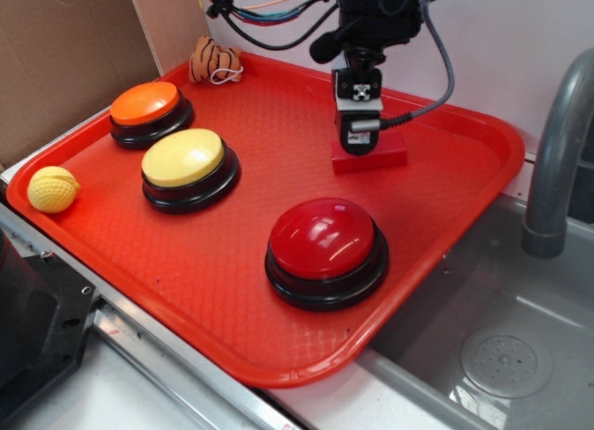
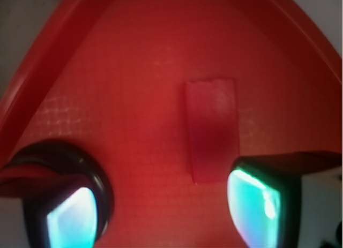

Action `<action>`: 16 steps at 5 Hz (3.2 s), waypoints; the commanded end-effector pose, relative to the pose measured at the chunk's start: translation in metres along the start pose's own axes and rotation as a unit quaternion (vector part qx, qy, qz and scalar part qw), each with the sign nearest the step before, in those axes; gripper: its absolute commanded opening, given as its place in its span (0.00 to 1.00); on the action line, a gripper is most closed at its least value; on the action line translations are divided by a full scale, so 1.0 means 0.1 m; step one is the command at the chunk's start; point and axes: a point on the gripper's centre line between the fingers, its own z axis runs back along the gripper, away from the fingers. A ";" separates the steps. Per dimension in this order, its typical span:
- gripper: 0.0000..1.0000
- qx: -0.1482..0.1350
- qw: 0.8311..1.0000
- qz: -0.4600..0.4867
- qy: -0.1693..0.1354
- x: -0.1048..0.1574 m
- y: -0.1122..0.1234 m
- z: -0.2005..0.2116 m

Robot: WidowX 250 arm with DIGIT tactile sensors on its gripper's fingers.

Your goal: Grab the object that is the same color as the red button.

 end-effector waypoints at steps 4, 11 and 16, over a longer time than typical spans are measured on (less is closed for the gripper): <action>1.00 0.005 0.996 -0.082 0.025 0.15 0.07 -0.25; 0.00 -0.020 0.997 0.066 0.030 -0.39 -0.33 0.34; 0.00 0.022 0.983 0.166 -0.071 -1.53 -0.73 1.81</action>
